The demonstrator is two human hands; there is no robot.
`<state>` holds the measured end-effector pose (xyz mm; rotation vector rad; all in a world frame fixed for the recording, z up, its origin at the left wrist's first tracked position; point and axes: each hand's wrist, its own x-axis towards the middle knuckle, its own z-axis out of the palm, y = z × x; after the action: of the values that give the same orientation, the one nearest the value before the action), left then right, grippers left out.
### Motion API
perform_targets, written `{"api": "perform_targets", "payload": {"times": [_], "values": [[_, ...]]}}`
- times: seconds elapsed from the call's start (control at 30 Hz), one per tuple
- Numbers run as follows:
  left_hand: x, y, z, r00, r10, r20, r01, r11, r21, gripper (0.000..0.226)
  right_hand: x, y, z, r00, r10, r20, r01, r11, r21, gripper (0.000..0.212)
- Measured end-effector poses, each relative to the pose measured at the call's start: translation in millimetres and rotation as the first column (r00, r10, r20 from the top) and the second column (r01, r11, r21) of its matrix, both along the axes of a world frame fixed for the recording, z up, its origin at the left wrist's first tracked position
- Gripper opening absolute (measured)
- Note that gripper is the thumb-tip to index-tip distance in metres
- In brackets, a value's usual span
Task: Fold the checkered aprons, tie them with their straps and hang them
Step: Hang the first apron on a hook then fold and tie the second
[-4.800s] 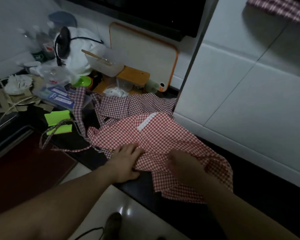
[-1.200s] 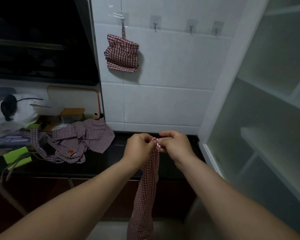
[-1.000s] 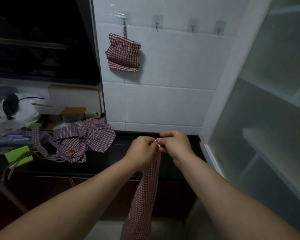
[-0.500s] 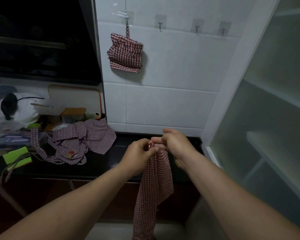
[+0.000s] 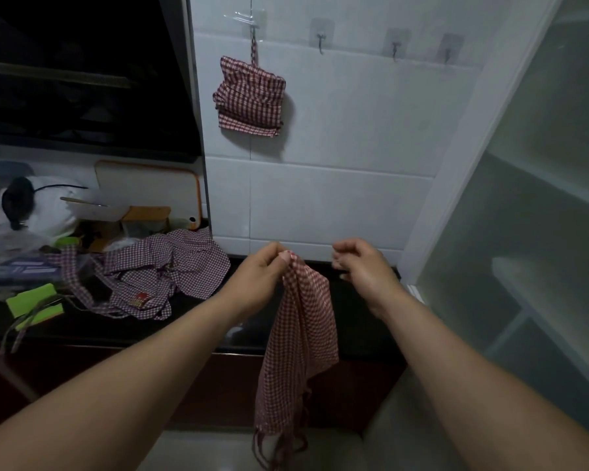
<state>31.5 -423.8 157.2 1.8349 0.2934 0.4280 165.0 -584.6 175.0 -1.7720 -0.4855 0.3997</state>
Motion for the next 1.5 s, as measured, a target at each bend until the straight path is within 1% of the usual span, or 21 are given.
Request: {"api": "perform_targets", "payload": {"times": [0.07, 0.13, 0.23, 0.33, 0.47, 0.53, 0.63, 0.67, 0.73, 0.8, 0.87, 0.9, 0.93, 1.0, 1.07, 1.13, 1.2, 1.27, 1.33, 1.4, 1.5], "values": [[1, 11, 14, 0.999, -0.046, -0.013, 0.046, 0.999, -0.017, 0.026, 17, -4, 0, 0.985, 0.085, 0.148, -0.067, 0.990, -0.126, 0.038], [0, 20, 27, 0.995, -0.089, -0.037, 0.088, 0.996, -0.027, 0.025, 21, 0, 5, 0.946, 0.264, 0.188, -0.217, 0.947, -0.236, 0.042], [0, 31, 41, 0.981, -0.145, -0.130, 0.150, 0.988, 0.032, 0.026, 13, 18, 14, 0.857, 0.466, 0.220, -0.384, 0.862, -0.329, 0.036], [-1, 33, 51, 0.964, -0.187, -0.188, 0.196, 0.980, 0.035, 0.016, 7, 39, 12, 0.807, 0.542, 0.236, -0.451, 0.822, -0.347, 0.029], [-8, 35, 63, 0.953, -0.199, -0.230, 0.223, 0.971, 0.084, 0.020, 2, 50, -1, 0.754, 0.638, 0.158, -0.531, 0.733, -0.426, 0.035], [-14, 44, 65, 0.959, -0.157, -0.236, 0.187, 0.977, 0.107, 0.022, 4, 47, -14, 0.776, 0.623, 0.100, -0.528, 0.728, -0.438, 0.038], [-23, 61, 63, 0.977, 0.008, -0.213, 0.029, 0.985, 0.172, 0.027, 10, 32, -35, 0.816, 0.576, 0.051, -0.479, 0.723, -0.498, 0.046], [-25, 67, 62, 0.978, 0.076, -0.194, -0.040, 0.982, 0.185, 0.028, 13, 24, -41, 0.805, 0.590, 0.057, -0.463, 0.686, -0.561, 0.044], [-28, 81, 58, 0.964, 0.206, -0.166, -0.171, 0.964, 0.204, 0.029, 20, 9, -49, 0.751, 0.658, 0.049, -0.430, 0.545, -0.720, 0.026], [-31, 95, 51, 0.944, 0.283, -0.167, -0.230, 0.932, 0.279, 0.029, 25, -4, -51, 0.733, 0.680, 0.020, -0.397, 0.451, -0.799, 0.009], [-33, 104, 42, 0.934, 0.303, -0.191, -0.209, 0.893, 0.398, 0.029, 34, -14, -48, 0.729, 0.679, 0.088, -0.290, 0.423, -0.858, 0.019], [-33, 107, 37, 0.929, 0.313, -0.197, -0.200, 0.873, 0.446, 0.029, 39, -17, -45, 0.700, 0.689, 0.187, -0.206, 0.446, -0.871, 0.027], [-34, 110, 32, 0.925, 0.328, -0.192, -0.206, 0.857, 0.472, 0.029, 43, -20, -42, 0.672, 0.682, 0.290, -0.137, 0.499, -0.855, 0.033], [-37, 113, 24, 0.918, 0.362, -0.159, -0.250, 0.843, 0.475, 0.027, 48, -27, -36, 0.664, 0.586, 0.465, -0.071, 0.668, -0.741, 0.038], [-43, 119, 18, 0.912, 0.382, -0.149, -0.268, 0.829, 0.490, 0.023, 53, -33, -29, 0.700, 0.466, 0.541, -0.044, 0.784, -0.619, 0.037], [-48, 121, 15, 0.917, 0.369, -0.153, -0.240, 0.815, 0.527, 0.020, 54, -36, -22, 0.722, 0.352, 0.596, 0.014, 0.853, -0.521, 0.037], [-51, 120, 17, 0.920, 0.366, -0.137, -0.246, 0.814, 0.526, 0.021, 54, -34, -11, 0.761, 0.213, 0.613, 0.068, 0.913, -0.402, 0.031], [-52, 117, 21, 0.918, 0.382, -0.106, -0.276, 0.807, 0.523, 0.022, 55, -33, 1, 0.789, 0.120, 0.602, 0.092, 0.947, -0.308, 0.024], [-53, 114, 22, 0.916, 0.390, -0.097, -0.292, 0.813, 0.504, 0.022, 57, -33, 9, 0.759, 0.179, 0.627, 0.074, 0.932, -0.355, 0.020], [-54, 114, 22, 0.914, 0.399, -0.072, -0.317, 0.814, 0.487, 0.022, 61, -35, 16, 0.726, 0.186, 0.662, 0.087, 0.930, -0.357, 0.002], [-51, 110, 28, 0.915, 0.401, -0.043, -0.337, 0.817, 0.467, 0.022, 62, -38, 22, 0.727, 0.127, 0.675, 0.131, 0.939, -0.319, 0.013]]}}
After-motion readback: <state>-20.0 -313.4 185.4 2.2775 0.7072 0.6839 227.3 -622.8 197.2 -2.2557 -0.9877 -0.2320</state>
